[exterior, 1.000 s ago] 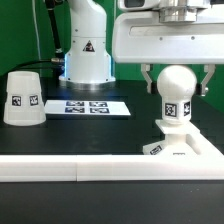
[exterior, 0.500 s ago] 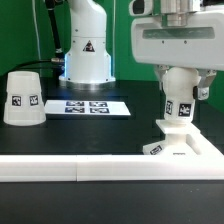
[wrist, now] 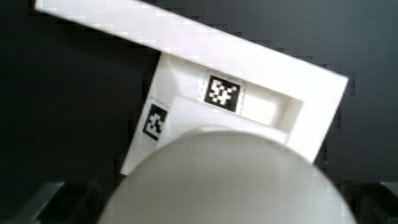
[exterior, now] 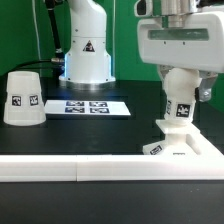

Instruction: Assemble lamp

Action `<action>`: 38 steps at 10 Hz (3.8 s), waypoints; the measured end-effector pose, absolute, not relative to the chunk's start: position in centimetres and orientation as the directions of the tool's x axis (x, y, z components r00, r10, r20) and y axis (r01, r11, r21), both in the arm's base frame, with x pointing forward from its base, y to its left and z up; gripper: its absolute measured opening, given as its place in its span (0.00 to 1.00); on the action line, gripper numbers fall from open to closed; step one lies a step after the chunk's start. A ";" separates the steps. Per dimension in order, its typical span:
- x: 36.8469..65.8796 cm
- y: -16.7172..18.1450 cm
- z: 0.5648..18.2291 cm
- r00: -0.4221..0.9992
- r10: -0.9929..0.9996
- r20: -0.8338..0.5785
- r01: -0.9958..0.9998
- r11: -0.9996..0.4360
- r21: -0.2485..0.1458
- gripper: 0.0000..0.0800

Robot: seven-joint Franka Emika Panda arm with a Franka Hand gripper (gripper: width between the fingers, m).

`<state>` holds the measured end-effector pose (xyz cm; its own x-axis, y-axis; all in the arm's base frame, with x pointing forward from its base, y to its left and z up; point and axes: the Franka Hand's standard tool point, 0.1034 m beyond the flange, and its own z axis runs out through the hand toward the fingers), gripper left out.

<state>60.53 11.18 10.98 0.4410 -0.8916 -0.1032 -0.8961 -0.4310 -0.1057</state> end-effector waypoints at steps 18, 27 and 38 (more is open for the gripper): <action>61.8 9.2 11.4 0.828 0.550 0.106 0.557 -0.830 -0.043 0.87; 61.9 8.7 11.5 0.158 0.987 -0.004 0.984 -0.158 0.077 0.83; 61.5 7.8 11.2 0.704 0.703 0.098 0.696 -0.711 0.100 0.72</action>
Offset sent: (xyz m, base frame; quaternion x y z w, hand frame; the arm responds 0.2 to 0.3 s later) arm -0.0065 -0.0005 0.0078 0.0120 -0.0265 -0.2509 0.9676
